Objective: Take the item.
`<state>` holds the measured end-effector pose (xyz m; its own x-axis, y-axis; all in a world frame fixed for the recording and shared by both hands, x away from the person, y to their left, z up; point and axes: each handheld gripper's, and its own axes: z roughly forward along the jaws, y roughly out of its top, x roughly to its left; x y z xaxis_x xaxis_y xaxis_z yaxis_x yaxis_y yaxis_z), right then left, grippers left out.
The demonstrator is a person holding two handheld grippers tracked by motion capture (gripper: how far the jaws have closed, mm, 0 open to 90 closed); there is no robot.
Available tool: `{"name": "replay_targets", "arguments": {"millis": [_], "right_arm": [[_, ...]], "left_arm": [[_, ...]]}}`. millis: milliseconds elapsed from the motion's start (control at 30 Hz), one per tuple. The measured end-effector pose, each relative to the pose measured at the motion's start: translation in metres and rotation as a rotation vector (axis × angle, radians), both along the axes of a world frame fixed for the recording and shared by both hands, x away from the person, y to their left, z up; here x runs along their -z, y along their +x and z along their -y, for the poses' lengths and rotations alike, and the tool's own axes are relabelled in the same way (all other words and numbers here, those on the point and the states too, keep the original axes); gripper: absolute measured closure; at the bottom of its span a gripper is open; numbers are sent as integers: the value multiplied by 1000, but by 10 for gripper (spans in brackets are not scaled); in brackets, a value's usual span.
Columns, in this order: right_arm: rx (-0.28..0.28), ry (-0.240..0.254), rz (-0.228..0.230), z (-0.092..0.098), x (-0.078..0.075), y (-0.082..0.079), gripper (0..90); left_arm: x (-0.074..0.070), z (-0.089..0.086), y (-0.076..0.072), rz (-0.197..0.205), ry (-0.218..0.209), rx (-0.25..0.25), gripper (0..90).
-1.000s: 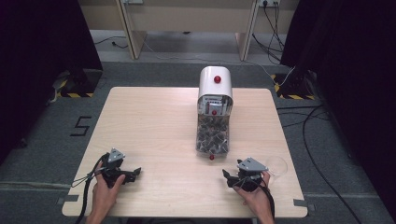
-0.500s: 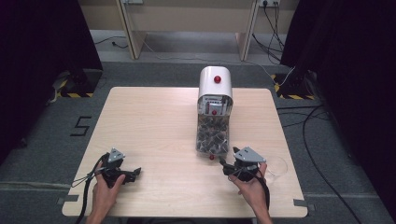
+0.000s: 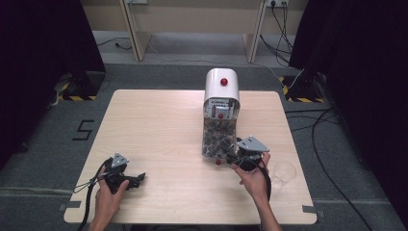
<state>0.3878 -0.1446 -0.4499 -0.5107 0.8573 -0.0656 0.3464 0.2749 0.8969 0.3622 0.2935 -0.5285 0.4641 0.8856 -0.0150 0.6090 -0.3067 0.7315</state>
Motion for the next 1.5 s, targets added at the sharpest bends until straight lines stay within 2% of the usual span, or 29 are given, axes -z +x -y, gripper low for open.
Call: {"name": "replay_targets", "arguments": {"millis": [533, 933, 1033, 1133, 1267, 1500], "right_arm": [[13, -40, -56, -16, 18, 32, 454], [30, -69, -84, -22, 28, 47, 483], [30, -75, -98, -22, 30, 48, 508], [25, -77, -105, -20, 34, 50, 634], [12, -81, -86, -18, 32, 48, 714], [8, -76, -76, -16, 33, 46, 725]], "left_arm": [[0, 0, 0, 0, 0, 0, 0], [0, 0, 0, 0, 0, 0, 0], [0, 0, 0, 0, 0, 0, 0], [0, 0, 0, 0, 0, 0, 0], [0, 0, 0, 0, 0, 0, 0], [0, 0, 0, 0, 0, 0, 0]]}}
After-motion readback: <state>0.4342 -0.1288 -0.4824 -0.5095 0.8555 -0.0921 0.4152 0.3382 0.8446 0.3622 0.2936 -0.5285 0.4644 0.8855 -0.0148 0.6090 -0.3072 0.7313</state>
